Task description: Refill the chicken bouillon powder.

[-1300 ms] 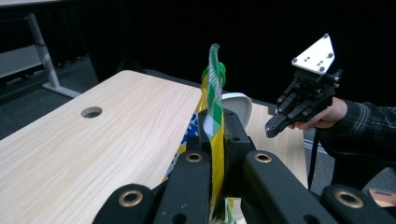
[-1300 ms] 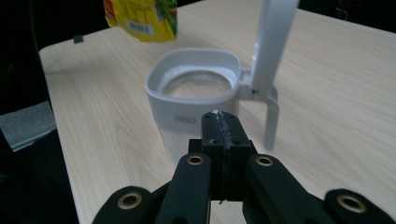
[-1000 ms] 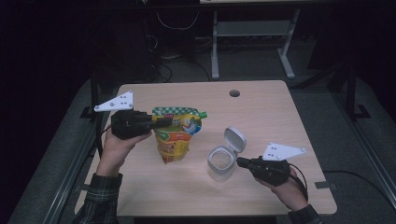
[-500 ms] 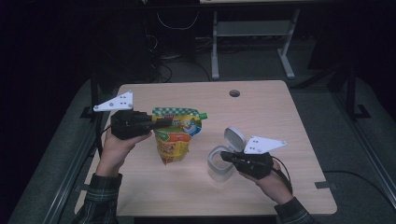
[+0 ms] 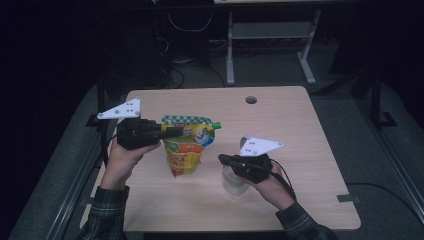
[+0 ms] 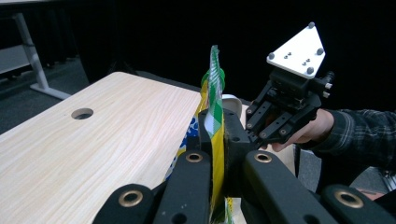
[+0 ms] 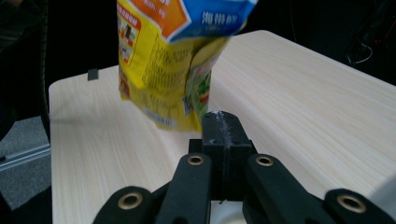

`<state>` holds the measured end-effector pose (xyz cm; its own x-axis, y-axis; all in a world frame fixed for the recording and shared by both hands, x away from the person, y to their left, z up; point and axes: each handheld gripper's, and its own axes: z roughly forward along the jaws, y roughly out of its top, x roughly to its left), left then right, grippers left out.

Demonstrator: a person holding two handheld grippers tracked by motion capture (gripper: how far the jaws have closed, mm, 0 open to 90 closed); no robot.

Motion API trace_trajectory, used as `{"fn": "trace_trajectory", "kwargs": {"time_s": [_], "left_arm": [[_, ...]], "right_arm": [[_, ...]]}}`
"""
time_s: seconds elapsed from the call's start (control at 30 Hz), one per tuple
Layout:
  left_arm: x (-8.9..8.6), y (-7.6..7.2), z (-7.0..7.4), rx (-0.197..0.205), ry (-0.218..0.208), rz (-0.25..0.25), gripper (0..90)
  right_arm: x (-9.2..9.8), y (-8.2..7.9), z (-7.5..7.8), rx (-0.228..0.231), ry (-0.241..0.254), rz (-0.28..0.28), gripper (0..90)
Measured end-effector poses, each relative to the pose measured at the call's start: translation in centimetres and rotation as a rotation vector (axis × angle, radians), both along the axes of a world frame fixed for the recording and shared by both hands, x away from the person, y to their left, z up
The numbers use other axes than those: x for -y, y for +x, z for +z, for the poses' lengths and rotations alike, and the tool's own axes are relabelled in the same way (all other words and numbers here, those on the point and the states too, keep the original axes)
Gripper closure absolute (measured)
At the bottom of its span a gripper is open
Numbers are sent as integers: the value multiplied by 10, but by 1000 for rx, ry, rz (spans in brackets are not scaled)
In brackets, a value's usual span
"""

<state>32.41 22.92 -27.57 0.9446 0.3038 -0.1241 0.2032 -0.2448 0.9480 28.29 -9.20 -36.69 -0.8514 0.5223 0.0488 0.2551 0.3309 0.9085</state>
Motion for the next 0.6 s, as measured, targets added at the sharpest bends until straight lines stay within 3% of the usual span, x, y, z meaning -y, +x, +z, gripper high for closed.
{"fn": "trace_trajectory", "kwargs": {"time_s": [0.6], "left_arm": [[-1,-3,4,-18,-27,-12,900]], "right_arm": [[-38,18,-1,7,-14,-42,897]]}}
